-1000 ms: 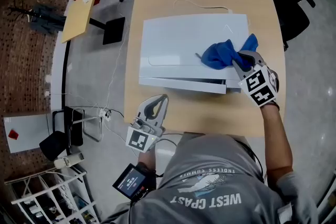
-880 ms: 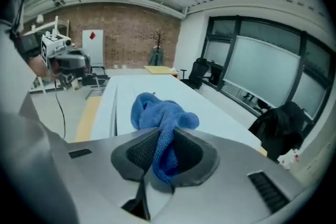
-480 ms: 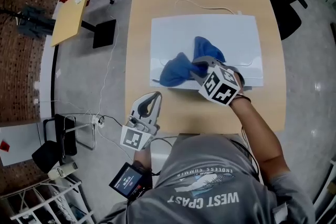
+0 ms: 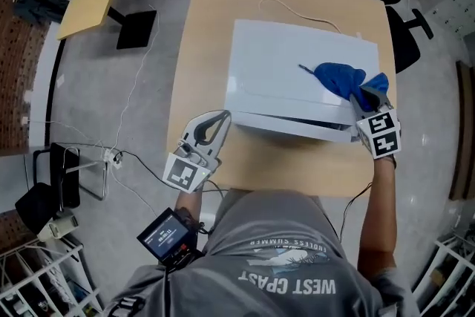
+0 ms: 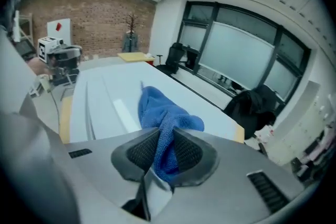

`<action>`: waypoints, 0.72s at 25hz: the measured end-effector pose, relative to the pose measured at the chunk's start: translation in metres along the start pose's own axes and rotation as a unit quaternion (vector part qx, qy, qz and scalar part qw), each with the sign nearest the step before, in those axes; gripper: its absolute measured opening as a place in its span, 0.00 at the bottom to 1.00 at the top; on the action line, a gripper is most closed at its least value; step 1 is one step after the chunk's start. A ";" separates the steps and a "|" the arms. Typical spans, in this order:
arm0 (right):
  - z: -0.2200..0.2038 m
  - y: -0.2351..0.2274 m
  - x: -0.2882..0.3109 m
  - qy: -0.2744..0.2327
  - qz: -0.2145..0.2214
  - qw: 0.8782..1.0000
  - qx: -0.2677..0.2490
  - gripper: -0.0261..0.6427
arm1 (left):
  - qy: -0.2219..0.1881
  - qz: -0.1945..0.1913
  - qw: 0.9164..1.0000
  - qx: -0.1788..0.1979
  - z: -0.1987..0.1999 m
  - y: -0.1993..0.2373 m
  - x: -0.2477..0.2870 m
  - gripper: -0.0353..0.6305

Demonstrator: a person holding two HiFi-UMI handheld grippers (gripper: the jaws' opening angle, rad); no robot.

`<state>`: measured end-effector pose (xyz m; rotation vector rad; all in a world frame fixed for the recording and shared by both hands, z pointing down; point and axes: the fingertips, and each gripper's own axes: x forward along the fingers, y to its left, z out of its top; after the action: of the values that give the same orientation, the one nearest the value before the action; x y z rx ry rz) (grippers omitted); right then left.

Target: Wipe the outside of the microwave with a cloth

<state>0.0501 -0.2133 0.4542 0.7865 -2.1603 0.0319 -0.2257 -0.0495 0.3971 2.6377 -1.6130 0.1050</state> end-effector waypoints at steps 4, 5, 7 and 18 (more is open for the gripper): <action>0.097 0.136 0.039 -0.059 0.140 0.984 -0.094 0.16 | -0.035 0.035 0.999 -0.014 0.002 0.038 -0.003 0.09; 0.119 0.171 0.044 -0.071 0.177 0.974 -0.125 0.16 | -0.039 0.041 0.998 -0.019 0.000 0.045 -0.004 0.09; 0.147 0.228 0.050 -0.083 0.238 0.951 -0.181 0.17 | -0.041 0.048 0.998 -0.025 -0.005 0.057 -0.005 0.09; 0.221 0.241 0.128 -0.005 0.234 0.854 -0.465 0.17 | -0.048 0.153 0.981 -0.113 -0.069 0.097 -0.076 0.09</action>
<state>-0.2950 -0.1481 0.4542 -0.3014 -1.9776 -0.7141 -0.3484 -0.0210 0.4599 2.2451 -1.9239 -0.1872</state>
